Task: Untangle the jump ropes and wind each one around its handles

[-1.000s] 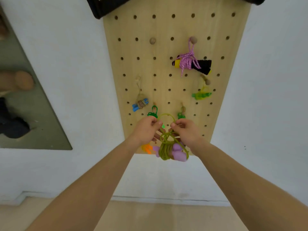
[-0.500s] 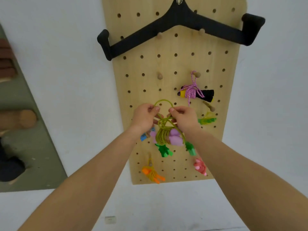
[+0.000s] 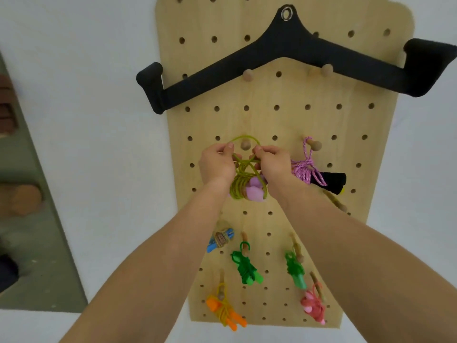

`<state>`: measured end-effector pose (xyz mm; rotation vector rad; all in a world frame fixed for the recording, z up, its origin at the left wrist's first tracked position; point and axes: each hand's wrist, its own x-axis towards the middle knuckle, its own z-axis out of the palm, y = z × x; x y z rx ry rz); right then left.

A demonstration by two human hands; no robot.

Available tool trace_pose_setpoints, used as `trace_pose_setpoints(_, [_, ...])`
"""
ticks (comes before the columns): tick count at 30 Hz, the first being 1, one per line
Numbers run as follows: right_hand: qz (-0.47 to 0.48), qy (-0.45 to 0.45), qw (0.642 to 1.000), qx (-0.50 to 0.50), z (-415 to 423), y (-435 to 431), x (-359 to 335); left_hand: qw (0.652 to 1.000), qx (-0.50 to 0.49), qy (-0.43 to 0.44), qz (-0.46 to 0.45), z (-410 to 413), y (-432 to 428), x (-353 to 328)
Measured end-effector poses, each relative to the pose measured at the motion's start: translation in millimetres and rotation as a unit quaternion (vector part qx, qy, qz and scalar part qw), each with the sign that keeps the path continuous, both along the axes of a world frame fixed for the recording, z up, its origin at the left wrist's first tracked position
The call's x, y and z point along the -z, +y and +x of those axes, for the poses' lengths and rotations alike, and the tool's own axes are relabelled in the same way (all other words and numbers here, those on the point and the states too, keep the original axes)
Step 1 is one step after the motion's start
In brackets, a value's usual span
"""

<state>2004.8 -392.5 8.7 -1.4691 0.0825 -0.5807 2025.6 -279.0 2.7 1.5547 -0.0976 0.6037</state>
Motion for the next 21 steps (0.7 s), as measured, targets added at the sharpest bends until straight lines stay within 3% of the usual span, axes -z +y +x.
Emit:
trace_pose_setpoints(7, [0.002, 0.050, 0.999, -0.004, 38, 1, 3, 0.998, -0.025, 0.029, 0.041, 33, -5, 4])
trace_pose_setpoints(15, [-0.141, 0.051, 0.989, 0.011, 45, -3, 7, 0.979, 0.000, 0.021, 0.204, 40, 4, 1])
trace_pose_setpoints(21, [-0.300, 0.071, 0.948, 0.082, 12, -13, 0, 0.938, -0.036, 0.000, 0.344, 10, 15, -5])
